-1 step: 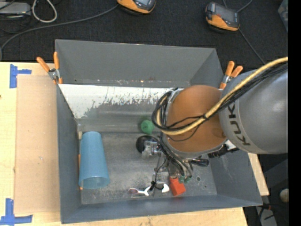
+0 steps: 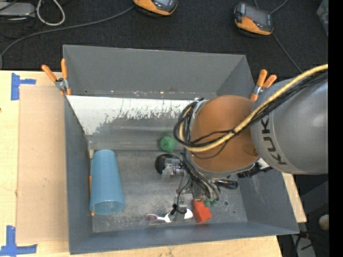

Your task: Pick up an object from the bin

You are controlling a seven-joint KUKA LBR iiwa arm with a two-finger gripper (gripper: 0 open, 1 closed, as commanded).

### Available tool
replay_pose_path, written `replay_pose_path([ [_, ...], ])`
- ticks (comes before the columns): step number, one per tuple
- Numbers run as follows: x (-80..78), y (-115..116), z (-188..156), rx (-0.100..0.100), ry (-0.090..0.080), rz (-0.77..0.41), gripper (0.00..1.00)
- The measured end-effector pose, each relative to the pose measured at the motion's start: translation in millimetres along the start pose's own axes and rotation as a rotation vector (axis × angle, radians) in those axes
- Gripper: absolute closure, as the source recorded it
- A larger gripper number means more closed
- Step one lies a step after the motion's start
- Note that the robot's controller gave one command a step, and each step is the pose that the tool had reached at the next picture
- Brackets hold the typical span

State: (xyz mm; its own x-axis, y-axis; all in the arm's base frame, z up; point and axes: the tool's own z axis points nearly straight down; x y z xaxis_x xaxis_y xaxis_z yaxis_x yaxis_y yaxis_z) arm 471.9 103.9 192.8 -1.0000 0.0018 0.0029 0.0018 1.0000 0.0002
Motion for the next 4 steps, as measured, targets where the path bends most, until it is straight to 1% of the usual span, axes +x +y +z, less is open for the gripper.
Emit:
replay_pose_path([
  [1, -1.1, -8, 96, 0.000, -0.001, -0.285, 0.00],
  [2, -1.5, -8, 51, 0.000, -0.007, -0.347, 0.00],
  [3, -7.3, -25, 93, -0.001, -0.002, -0.302, 0.00],
  [4, -16.1, -21, 122, -0.002, -0.017, -0.437, 0.00],
])
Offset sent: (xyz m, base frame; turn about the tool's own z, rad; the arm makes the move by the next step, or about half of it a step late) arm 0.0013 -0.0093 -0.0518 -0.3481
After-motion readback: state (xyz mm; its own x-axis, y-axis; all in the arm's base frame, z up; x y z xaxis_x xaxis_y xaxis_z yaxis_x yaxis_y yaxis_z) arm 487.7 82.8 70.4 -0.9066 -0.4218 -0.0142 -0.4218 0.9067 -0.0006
